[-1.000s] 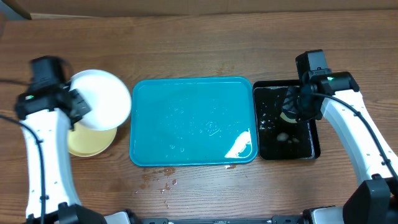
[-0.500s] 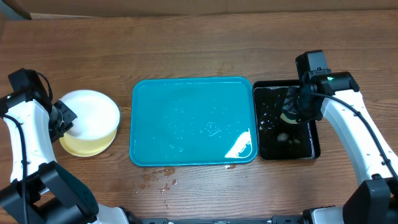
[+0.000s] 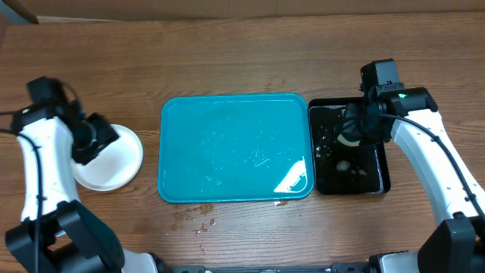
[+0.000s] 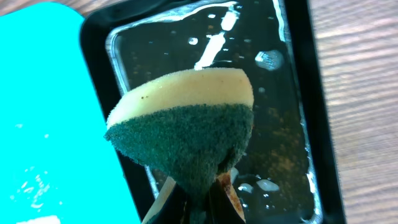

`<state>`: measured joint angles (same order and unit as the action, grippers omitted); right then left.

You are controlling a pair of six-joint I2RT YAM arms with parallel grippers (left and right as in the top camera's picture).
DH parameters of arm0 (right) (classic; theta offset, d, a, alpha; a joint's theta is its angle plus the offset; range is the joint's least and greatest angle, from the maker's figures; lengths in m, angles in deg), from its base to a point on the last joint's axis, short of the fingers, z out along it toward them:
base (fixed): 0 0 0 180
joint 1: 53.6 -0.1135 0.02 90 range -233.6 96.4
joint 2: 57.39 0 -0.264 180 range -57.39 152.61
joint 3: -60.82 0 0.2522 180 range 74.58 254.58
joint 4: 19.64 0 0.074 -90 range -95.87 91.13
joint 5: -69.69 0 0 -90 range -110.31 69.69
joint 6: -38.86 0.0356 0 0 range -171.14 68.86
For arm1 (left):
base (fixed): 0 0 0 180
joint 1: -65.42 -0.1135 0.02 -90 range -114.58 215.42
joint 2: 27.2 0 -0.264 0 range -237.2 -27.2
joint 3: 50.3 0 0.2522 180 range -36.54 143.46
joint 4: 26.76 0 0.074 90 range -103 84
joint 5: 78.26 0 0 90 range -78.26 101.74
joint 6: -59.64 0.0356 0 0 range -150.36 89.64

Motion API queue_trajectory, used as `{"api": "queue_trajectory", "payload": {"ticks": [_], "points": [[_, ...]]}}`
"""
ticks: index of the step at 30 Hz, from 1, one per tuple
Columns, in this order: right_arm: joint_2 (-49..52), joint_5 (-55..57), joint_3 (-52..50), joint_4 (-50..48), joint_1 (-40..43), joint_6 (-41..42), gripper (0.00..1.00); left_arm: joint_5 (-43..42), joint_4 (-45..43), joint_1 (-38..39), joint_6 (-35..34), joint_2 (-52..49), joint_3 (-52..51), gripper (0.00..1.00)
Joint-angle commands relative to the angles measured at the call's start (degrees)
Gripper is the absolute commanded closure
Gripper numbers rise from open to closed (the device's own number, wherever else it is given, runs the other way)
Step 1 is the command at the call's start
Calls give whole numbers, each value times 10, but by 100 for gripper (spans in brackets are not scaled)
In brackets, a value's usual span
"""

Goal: Clean dirty plates on tray and stack at the side

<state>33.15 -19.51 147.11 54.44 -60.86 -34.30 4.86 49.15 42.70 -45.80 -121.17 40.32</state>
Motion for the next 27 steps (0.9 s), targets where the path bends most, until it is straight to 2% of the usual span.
{"api": "queue_trajectory", "payload": {"ticks": [1,11,18,22,24,27], "points": [[21,-42,-2,-11,0,-23,96,-37,5,51,26,24,1,39],[155,-129,-2,-30,0,-41,96,-37,7,212,52,24,1,38],[227,-121,-2,-23,2,-76,96,-30,8,275,52,24,1,38],[239,43,-2,5,13,93,96,-30,9,284,52,24,1,38],[239,76,-2,15,18,155,96,-31,11,284,52,24,1,38],[239,17,-2,0,19,142,96,-31,13,284,52,24,1,38]]}}
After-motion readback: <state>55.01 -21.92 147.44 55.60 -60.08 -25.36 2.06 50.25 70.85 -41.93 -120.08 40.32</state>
